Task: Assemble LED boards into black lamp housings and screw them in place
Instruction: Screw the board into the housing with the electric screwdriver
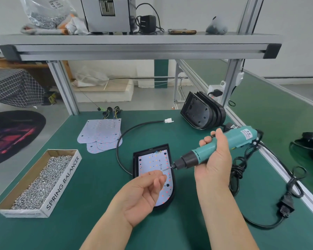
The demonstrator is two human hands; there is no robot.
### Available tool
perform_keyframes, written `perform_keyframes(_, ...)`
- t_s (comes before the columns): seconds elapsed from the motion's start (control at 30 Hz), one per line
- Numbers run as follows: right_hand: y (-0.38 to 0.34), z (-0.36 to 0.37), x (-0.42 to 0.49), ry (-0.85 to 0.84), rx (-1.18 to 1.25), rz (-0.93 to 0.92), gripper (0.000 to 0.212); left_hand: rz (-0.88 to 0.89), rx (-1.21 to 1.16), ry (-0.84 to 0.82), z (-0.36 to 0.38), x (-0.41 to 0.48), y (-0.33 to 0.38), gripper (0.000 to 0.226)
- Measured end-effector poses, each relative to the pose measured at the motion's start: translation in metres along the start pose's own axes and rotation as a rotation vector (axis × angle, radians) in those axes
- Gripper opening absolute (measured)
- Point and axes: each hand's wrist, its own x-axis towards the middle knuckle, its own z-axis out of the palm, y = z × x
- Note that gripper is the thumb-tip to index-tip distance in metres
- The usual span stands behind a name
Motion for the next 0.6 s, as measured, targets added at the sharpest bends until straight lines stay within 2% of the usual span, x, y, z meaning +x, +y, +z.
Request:
perform_keyframes(0.2, -0.009, 0.002, -0.015, 0.004, -0.060, -0.134, 0.015, 0.007, 0.072, -0.077, 0.001, -0.003, -0.001, 0.015)
perform_keyframes(0.43, -0.014, 0.007, -0.022, -0.009, -0.074, -0.202, 0.017, 0.025, 0.130, -0.102, 0.001, -0.004, -0.003, 0.008)
perform_keyframes(0.6, -0.012, 0.008, -0.027, -0.012, -0.116, -0.246, 0.018, 0.126, 0.166, -0.105, -0.001, -0.005, -0.006, 0.008)
